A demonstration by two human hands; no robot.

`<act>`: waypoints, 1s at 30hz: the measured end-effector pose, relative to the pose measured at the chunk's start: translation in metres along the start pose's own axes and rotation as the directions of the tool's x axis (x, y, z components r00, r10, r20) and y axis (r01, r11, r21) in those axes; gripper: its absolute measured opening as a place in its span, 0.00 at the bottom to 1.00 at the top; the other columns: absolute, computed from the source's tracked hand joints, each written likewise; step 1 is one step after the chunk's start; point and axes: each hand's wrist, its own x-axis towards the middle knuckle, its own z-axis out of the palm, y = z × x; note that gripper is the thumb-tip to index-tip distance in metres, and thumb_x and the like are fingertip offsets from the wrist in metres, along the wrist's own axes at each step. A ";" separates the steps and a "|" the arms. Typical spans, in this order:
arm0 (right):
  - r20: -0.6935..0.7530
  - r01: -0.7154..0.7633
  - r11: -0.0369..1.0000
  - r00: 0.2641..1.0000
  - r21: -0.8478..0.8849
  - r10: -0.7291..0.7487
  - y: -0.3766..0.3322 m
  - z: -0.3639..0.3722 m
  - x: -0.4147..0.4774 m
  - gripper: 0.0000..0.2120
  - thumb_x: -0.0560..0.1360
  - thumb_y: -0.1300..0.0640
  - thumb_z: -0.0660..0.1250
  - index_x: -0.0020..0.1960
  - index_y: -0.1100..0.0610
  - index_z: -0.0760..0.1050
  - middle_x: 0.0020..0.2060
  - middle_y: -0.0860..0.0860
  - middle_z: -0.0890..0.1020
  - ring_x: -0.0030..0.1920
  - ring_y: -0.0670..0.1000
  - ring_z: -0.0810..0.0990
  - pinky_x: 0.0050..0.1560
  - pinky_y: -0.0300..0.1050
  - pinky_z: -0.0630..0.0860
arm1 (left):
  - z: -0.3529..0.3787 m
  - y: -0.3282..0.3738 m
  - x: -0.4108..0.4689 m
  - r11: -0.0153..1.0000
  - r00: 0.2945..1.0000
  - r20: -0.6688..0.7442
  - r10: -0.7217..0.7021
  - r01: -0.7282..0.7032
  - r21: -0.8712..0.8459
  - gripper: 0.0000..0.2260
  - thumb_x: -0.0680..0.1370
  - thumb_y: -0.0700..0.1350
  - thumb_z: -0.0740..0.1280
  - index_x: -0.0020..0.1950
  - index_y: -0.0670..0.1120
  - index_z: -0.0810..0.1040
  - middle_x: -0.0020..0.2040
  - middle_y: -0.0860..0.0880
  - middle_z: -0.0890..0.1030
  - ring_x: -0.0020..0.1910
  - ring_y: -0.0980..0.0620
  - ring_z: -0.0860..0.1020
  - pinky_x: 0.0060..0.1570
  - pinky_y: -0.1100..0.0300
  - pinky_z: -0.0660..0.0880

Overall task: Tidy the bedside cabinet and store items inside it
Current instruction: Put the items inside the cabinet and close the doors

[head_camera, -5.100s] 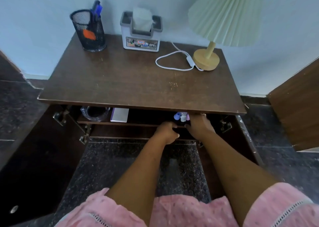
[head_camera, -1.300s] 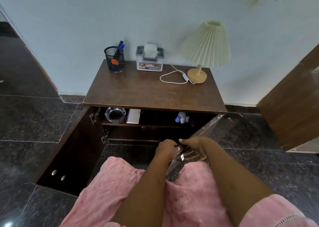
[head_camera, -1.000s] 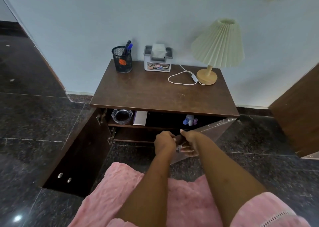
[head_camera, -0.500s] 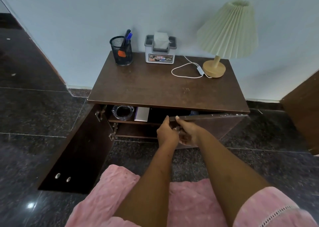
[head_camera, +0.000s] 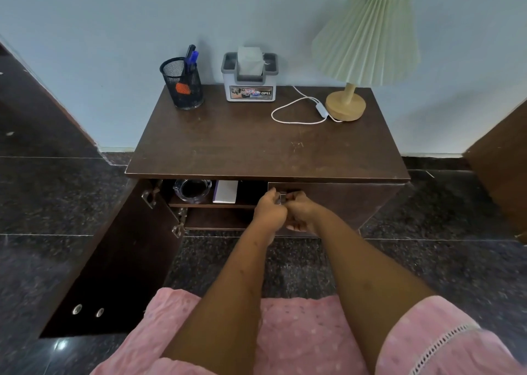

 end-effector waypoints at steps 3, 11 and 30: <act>-0.020 -0.003 0.999 1.000 -0.038 0.002 -0.002 0.001 -0.005 0.16 0.77 0.54 0.64 0.59 0.52 0.59 0.43 0.53 0.74 0.38 0.48 0.74 0.40 0.43 0.74 | 0.004 0.000 -0.003 1.000 0.999 0.043 -0.011 0.010 0.023 0.27 0.81 0.35 0.57 0.78 0.47 0.52 0.74 0.46 0.63 0.72 0.47 0.64 0.62 0.60 0.65; -0.090 0.095 0.925 0.986 -0.368 -0.137 -0.019 0.039 -0.035 0.32 0.74 0.55 0.68 0.71 0.58 0.54 0.65 0.60 0.68 0.62 0.60 0.71 0.59 0.54 0.71 | -0.044 0.027 -0.019 0.976 0.991 0.048 -0.123 0.112 0.185 0.26 0.79 0.34 0.57 0.76 0.50 0.60 0.74 0.49 0.64 0.70 0.46 0.65 0.64 0.51 0.66; 0.493 0.495 0.284 0.866 -0.821 -0.083 -0.014 0.318 -0.110 0.27 0.78 0.48 0.58 0.75 0.53 0.58 0.68 0.58 0.70 0.67 0.62 0.70 0.66 0.56 0.68 | -0.299 -0.072 -0.078 0.883 0.774 -0.445 -0.451 0.460 -0.096 0.22 0.83 0.48 0.52 0.70 0.34 0.67 0.67 0.38 0.71 0.66 0.40 0.71 0.65 0.49 0.68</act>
